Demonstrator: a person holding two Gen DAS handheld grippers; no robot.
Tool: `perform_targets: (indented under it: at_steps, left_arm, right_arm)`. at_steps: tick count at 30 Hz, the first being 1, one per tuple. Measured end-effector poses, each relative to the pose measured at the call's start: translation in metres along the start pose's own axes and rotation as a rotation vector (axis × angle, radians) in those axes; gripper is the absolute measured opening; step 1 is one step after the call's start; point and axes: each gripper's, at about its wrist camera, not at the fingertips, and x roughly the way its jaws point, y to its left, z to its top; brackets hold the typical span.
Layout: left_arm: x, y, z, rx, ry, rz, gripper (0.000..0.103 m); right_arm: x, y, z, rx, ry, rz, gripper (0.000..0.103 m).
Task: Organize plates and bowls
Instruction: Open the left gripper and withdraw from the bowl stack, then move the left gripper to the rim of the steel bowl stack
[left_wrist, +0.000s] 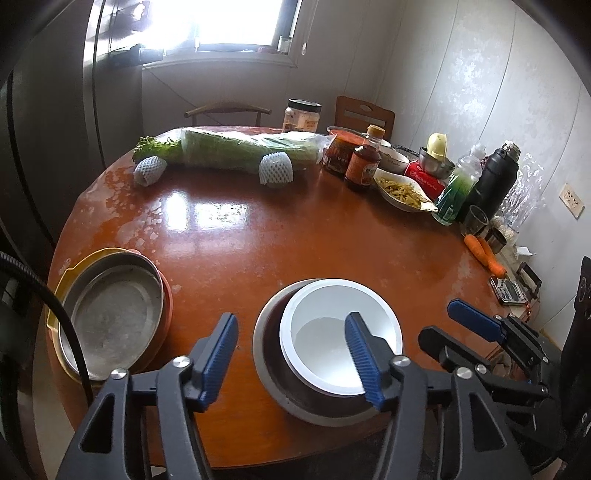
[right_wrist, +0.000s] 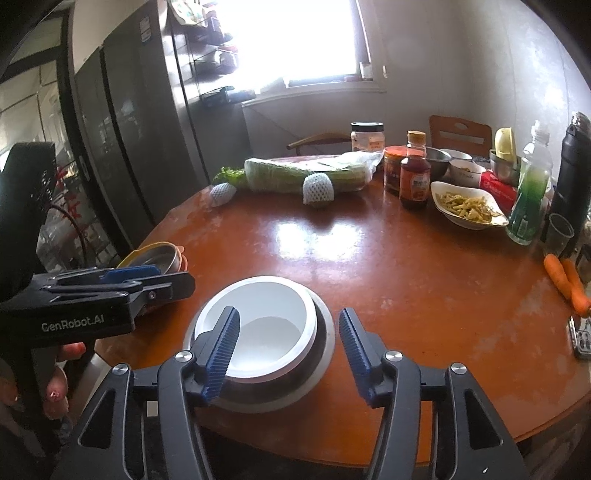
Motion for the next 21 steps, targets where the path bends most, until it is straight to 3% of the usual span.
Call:
perform_targets:
  at_steps: [9, 13, 21]
  left_arm:
    - [0.008, 0.0, -0.004, -0.002, 0.021, -0.002, 0.065]
    - [0.014, 0.001, -0.005, -0.006, 0.028, -0.01, 0.073]
    - [0.036, 0.004, -0.008, -0.019, 0.074, -0.013, 0.074]
  right_arm:
    - [0.002, -0.01, -0.001, 0.027, 0.007, -0.033, 0.069]
    - [0.006, -0.011, -0.003, 0.033, 0.022, -0.037, 0.07]
    - [0.022, -0.011, -0.009, 0.027, 0.064, -0.035, 0.072]
